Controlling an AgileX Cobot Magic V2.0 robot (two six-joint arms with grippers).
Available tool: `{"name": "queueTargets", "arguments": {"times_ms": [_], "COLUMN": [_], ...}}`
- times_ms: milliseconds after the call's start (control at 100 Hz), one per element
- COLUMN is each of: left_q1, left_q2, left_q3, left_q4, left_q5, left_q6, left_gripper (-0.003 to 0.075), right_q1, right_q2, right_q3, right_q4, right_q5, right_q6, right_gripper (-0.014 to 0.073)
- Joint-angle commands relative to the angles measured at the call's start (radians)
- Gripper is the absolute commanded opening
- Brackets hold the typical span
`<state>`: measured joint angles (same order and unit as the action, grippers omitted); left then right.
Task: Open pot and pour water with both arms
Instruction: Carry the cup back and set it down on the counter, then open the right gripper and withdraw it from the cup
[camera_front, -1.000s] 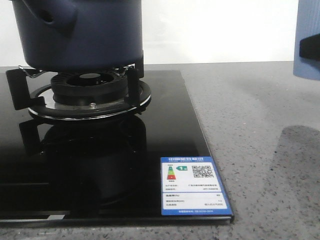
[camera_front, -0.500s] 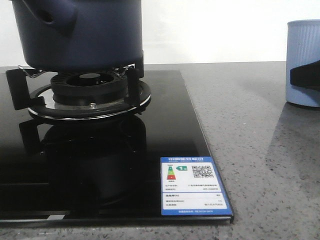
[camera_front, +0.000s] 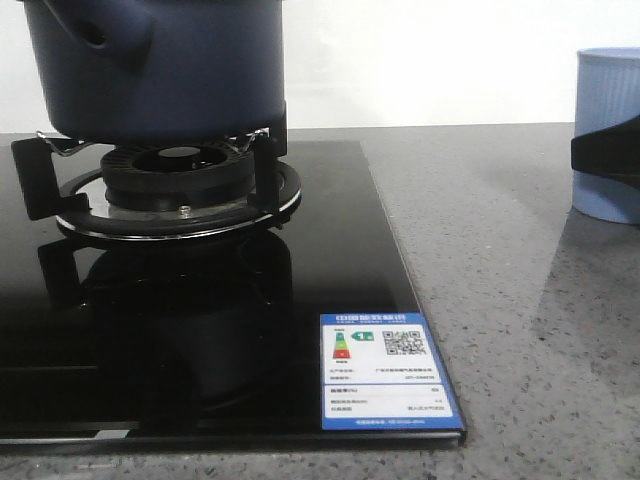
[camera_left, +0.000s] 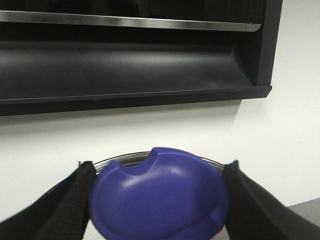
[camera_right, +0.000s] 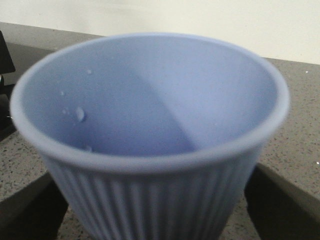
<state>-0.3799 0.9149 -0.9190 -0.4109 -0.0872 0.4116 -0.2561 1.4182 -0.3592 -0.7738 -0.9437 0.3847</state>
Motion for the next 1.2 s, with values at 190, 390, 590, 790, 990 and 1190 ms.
{"name": "queueTargets", "arguments": {"times_ms": [190, 390, 590, 790, 990, 1190], "left_q1": [0.003, 0.003, 0.003, 0.003, -0.012, -0.100], "left_q2": [-0.011, -0.011, -0.011, -0.011, 0.030, 0.106], "left_q3": [-0.038, -0.038, -0.038, -0.038, -0.038, -0.038], "left_q4": [0.006, 0.006, 0.006, 0.004, -0.023, -0.023], "left_q5": [-0.101, -0.101, -0.101, -0.080, -0.056, -0.068], "left_q6": [-0.003, -0.003, -0.003, -0.003, -0.003, -0.003], "left_gripper": [0.0352, 0.0352, 0.0352, 0.0352, 0.0352, 0.0352], "right_q1": [-0.005, -0.005, -0.005, -0.005, -0.005, -0.005], "right_q2": [-0.059, -0.128, -0.232, -0.349, -0.447, -0.463], "right_q3": [0.082, 0.190, 0.340, 0.385, 0.385, 0.385], "right_q4": [0.038, 0.110, 0.221, 0.284, 0.290, 0.290], "right_q5": [-0.100, -0.136, -0.188, -0.237, -0.190, -0.172], "right_q6": [0.000, -0.001, -0.017, -0.041, -0.041, -0.041], "right_gripper": [0.0658, 0.0658, 0.0658, 0.0658, 0.0659, 0.0659]}}
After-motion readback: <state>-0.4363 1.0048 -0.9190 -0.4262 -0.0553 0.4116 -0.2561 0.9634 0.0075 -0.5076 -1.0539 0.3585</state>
